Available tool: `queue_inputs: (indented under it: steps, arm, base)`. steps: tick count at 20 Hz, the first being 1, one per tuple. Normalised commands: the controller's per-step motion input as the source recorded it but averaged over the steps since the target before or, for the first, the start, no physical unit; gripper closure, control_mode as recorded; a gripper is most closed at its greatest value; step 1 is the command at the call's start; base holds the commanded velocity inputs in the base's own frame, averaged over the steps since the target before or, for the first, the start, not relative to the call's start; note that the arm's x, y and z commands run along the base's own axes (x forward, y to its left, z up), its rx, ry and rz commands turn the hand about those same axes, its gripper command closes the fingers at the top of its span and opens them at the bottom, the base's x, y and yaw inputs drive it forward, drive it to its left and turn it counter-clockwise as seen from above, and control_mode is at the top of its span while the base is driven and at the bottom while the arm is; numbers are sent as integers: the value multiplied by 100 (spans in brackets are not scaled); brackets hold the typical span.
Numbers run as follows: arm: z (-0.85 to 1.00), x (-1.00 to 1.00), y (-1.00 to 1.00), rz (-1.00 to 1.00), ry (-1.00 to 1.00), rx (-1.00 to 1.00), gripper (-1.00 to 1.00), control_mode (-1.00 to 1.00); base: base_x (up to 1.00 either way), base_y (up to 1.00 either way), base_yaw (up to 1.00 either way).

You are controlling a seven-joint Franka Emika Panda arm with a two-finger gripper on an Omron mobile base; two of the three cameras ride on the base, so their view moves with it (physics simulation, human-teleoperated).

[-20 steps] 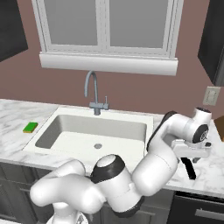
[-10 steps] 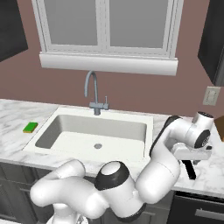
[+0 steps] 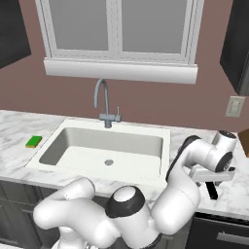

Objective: Pick the pan and sponge and place them into the sink. Then turn on the water.

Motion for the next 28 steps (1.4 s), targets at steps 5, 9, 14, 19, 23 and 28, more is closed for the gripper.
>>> queue_inputs:
  steps: [5,9,14,19,23,28]
  arm:
    - [-11,13,-13,0,-3,0,-100,-100]
    - [-6,10,-15,1,-6,0,-100,-100]
    - [-16,10,-11,1,-3,0,-100,-100]
    - [-41,1,3,1,0,-3,100,-100]
    - [-22,2,-1,0,0,-1,100,-100]
    - [-5,2,-1,0,0,0,100,-100]
  base:
    - [0,0,0]
    - [0,0,0]
    - [0,0,0]
    - [0,0,0]
    - [0,0,0]
    - [0,0,0]
